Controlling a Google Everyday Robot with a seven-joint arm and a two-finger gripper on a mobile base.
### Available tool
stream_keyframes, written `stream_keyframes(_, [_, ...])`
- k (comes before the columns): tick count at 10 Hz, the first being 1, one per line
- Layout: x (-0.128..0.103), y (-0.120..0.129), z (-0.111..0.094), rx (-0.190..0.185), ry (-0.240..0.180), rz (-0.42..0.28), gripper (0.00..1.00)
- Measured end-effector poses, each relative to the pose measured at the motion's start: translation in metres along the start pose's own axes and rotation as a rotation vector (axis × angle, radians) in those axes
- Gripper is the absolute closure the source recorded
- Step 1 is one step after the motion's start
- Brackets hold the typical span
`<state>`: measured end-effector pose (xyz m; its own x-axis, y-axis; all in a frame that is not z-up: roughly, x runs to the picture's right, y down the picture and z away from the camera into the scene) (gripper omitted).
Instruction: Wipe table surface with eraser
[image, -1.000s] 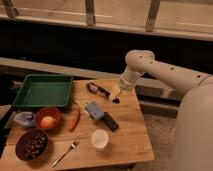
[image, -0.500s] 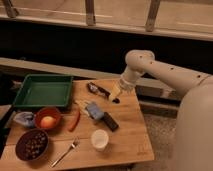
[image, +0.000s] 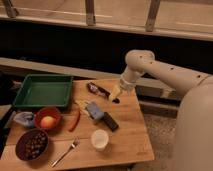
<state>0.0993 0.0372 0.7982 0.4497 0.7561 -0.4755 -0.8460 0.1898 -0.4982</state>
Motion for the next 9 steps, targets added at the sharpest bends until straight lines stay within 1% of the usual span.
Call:
stream_keyframes(7, [0.0,0.0,0.001,-0.001,0.001,-0.001,0.24])
stream_keyframes(8, [0.004,0.0,0.004,-0.004,0.01,-0.002,0.24])
stream_keyframes(9, [0.014,-0.002,0.012,-0.006,0.03,0.0,0.24])
